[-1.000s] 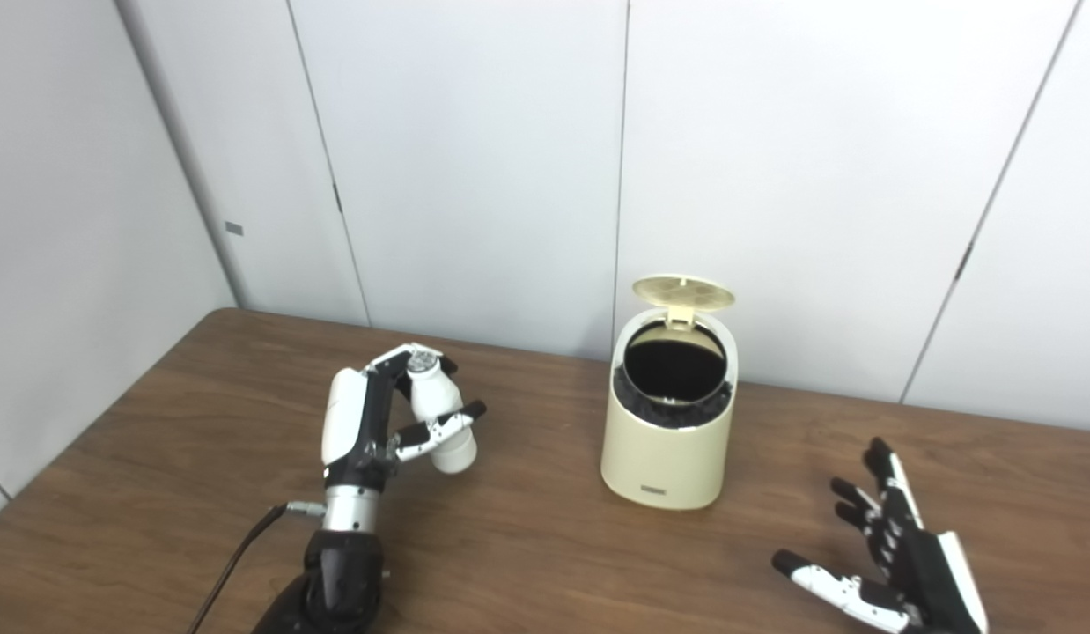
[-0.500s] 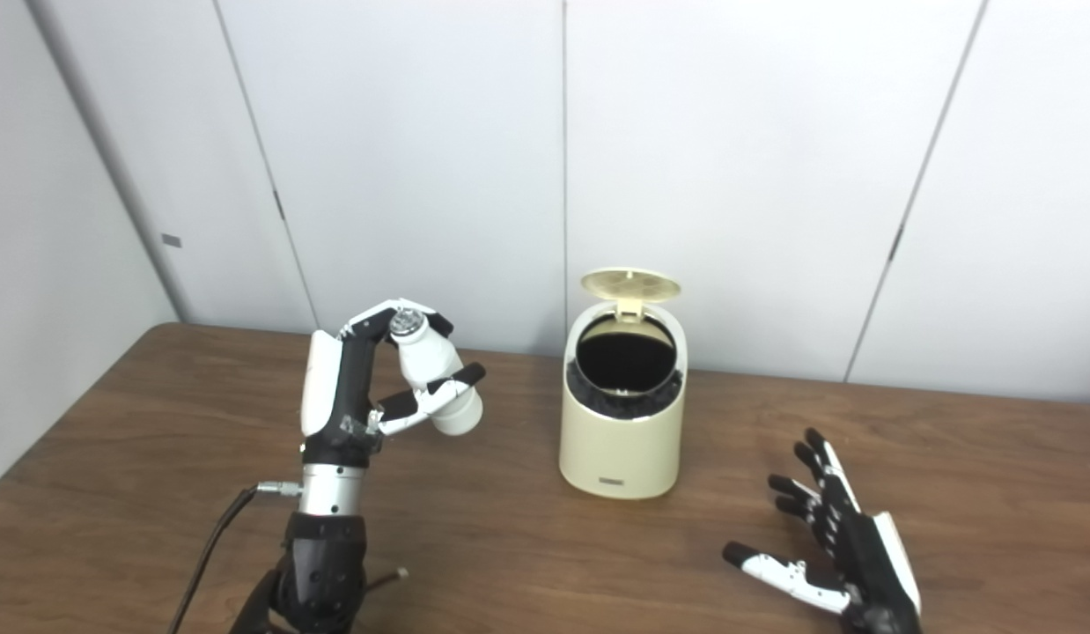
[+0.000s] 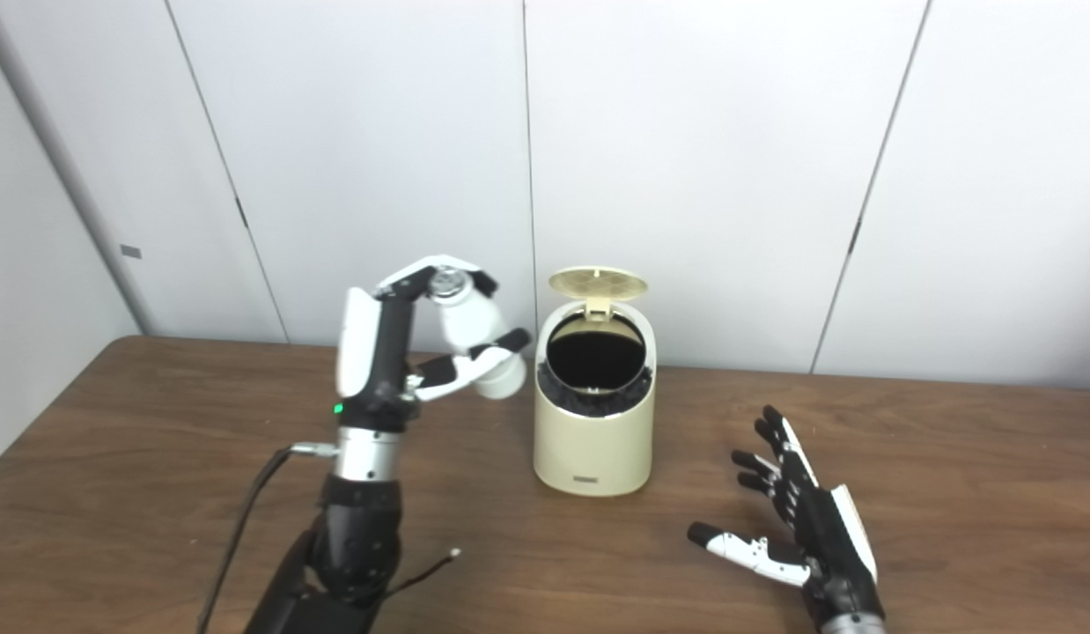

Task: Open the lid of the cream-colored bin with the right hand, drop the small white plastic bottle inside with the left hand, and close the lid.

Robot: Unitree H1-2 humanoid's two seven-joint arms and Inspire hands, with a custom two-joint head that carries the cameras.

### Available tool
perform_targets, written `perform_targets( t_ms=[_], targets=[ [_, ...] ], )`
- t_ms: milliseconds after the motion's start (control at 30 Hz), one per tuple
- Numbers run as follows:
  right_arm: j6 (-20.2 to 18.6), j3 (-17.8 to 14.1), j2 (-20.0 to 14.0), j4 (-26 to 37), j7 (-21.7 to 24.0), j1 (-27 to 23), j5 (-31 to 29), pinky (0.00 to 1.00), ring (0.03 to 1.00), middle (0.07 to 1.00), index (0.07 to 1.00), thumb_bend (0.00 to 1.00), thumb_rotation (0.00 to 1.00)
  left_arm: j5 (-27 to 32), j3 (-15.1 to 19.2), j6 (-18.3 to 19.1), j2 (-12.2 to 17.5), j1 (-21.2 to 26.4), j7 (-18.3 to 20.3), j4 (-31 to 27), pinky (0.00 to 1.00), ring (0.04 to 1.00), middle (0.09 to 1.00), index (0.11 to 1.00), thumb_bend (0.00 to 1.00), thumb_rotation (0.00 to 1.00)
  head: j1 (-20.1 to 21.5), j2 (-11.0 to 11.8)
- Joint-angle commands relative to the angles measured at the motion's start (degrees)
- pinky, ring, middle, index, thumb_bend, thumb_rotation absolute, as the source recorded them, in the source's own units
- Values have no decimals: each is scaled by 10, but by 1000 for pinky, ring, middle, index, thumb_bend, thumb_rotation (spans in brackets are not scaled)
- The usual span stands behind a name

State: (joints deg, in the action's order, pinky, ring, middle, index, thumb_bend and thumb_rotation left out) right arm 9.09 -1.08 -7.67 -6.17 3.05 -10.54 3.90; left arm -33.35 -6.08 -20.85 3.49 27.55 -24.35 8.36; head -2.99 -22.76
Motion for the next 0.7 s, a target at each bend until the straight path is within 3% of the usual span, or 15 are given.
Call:
perform_targets(
  t_ms=[0, 333, 433, 567, 667],
  targets=[
    [25, 0, 8, -8, -9, -5, -2, 789, 831, 959, 963, 744, 206, -10, 0, -19, 1, 33, -14, 2, 373, 412, 512, 518, 500, 0, 2, 0],
    [36, 3, 10, -21, -14, -8, 4, 775, 835, 965, 962, 761, 237, -24, -5, -54, -3, 67, -37, 46, 382, 413, 509, 525, 500, 0, 14, 5],
    [38, 2, 12, -23, -12, -8, -4, 780, 844, 965, 961, 759, 228, -40, -36, -60, 9, 82, -93, 72, 370, 410, 509, 530, 499, 0, 18, 6],
    [36, 3, 15, -19, -14, -5, 0, 779, 849, 962, 959, 774, 242, -102, -111, -61, 46, 116, -228, 123, 351, 402, 512, 538, 498, 0, 21, 6],
    [34, 4, 17, -14, -14, -3, 0, 776, 849, 962, 963, 775, 248, -111, -170, -61, 68, 143, -308, 164, 369, 410, 512, 525, 500, 0, 23, 5]
  ],
)
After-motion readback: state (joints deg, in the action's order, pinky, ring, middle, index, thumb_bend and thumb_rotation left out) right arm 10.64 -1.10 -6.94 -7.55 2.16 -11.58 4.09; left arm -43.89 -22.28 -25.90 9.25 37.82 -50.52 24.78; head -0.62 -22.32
